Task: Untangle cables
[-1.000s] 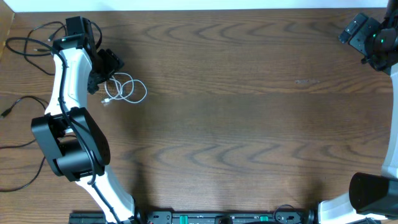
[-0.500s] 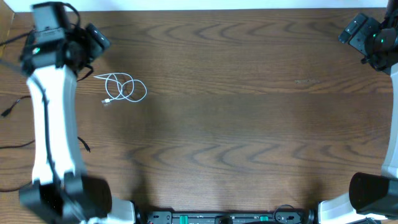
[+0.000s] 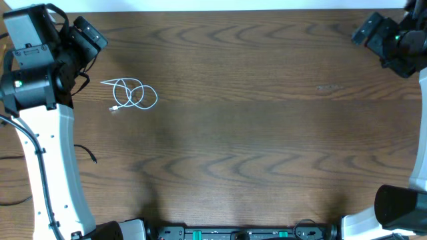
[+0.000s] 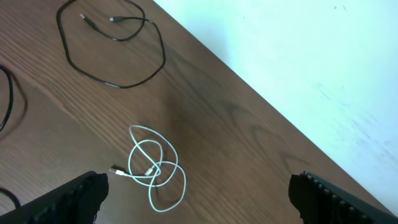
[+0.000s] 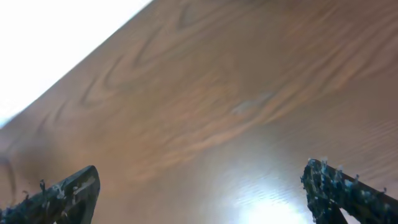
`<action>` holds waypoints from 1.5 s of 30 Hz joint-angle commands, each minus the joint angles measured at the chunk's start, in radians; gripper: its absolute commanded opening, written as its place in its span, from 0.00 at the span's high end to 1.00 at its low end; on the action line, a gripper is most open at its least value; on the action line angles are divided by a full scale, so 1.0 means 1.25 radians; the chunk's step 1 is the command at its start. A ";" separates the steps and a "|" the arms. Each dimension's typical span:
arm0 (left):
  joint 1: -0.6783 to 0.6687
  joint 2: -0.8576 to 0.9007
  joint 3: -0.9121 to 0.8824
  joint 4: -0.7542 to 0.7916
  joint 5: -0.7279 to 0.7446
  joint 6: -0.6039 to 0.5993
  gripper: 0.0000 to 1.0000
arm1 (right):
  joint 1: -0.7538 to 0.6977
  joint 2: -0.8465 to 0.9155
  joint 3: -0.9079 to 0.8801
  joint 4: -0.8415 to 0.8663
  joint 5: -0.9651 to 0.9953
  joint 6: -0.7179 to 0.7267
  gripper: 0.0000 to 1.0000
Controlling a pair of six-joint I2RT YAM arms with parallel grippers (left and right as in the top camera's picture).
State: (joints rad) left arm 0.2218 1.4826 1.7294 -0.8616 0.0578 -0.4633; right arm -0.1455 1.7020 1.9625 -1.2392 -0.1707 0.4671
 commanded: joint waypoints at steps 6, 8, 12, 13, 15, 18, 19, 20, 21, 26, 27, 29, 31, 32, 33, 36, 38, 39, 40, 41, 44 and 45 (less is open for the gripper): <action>0.003 0.001 0.007 -0.001 0.001 0.014 0.02 | 0.007 -0.167 0.004 -0.137 -0.029 -0.058 0.01; 0.003 0.001 0.007 -0.001 0.001 0.014 0.02 | 0.007 -0.196 0.004 -0.186 -0.030 -0.058 0.01; 0.003 0.001 0.007 -0.001 0.001 0.014 0.02 | 0.007 -0.228 0.004 -0.282 -0.030 -0.057 0.01; 0.003 0.001 0.007 -0.001 0.001 0.014 0.02 | 0.007 -0.236 0.004 -0.307 -0.030 -0.058 0.01; 0.003 0.001 0.007 -0.001 0.001 0.014 0.02 | 0.007 -0.238 0.004 -0.323 -0.030 -0.058 0.01; 0.003 0.001 0.007 -0.001 0.001 0.014 0.02 | 0.007 -0.238 0.004 -0.356 -0.030 -0.058 0.01; 0.003 0.001 0.007 -0.001 0.001 0.014 0.02 | 0.007 -0.238 0.004 -0.363 -0.012 -0.063 0.01; 0.003 0.001 0.007 -0.001 0.001 0.014 0.02 | 0.007 -0.238 0.004 -0.367 0.002 -0.065 0.01; 0.003 0.001 0.007 -0.001 0.001 0.014 0.02 | 0.007 -0.238 0.004 -0.367 0.027 -0.072 0.01; 0.003 0.001 0.007 -0.001 0.001 0.014 0.02 | 0.007 -0.240 0.004 -0.367 0.061 -0.103 0.01; 0.003 0.001 0.007 -0.001 0.001 0.014 0.02 | 0.008 -0.241 0.004 -0.367 0.060 -0.110 0.01; 0.003 0.001 0.007 -0.001 0.001 0.014 0.02 | 0.008 -0.241 0.004 -0.366 0.061 -0.127 0.01; 0.003 0.001 0.007 -0.001 0.001 0.014 0.02 | 0.008 -0.241 0.003 -0.364 0.066 -0.136 0.01; 0.003 0.001 0.007 -0.001 0.001 0.014 0.02 | 0.008 -0.241 0.001 -0.361 0.074 -0.136 0.01; 0.003 0.001 0.007 -0.001 0.001 0.014 0.02 | 0.008 -0.253 -0.011 -0.339 0.085 -0.142 0.01; 0.003 0.001 0.007 -0.001 0.001 0.014 0.02 | 0.008 -0.298 -0.063 -0.272 0.084 -0.163 0.01; 0.003 0.001 0.007 -0.001 0.001 0.014 0.02 | 0.008 -0.365 -0.164 -0.189 0.084 -0.163 0.01; 0.003 0.001 0.007 -0.001 0.001 0.014 0.02 | 0.008 -0.391 -0.206 -0.156 0.084 -0.163 0.01; 0.003 0.001 0.007 -0.001 0.001 0.014 0.02 | 0.008 -0.418 -0.248 -0.122 0.084 -0.163 0.01; 0.003 0.001 0.007 -0.001 0.001 0.014 0.02 | 0.008 -0.453 -0.303 -0.076 0.084 -0.167 0.01; 0.003 0.001 0.007 -0.001 0.001 0.014 0.02 | 0.008 -0.544 -0.451 0.063 0.071 -0.218 0.01; 0.003 0.001 0.007 -0.001 0.001 0.014 0.02 | 0.008 -0.585 -0.515 0.125 0.056 -0.252 0.01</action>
State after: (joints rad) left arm 0.2218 1.4830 1.7294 -0.8631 0.0578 -0.4633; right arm -0.1417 1.0859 1.4929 -1.2026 -0.0776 0.2565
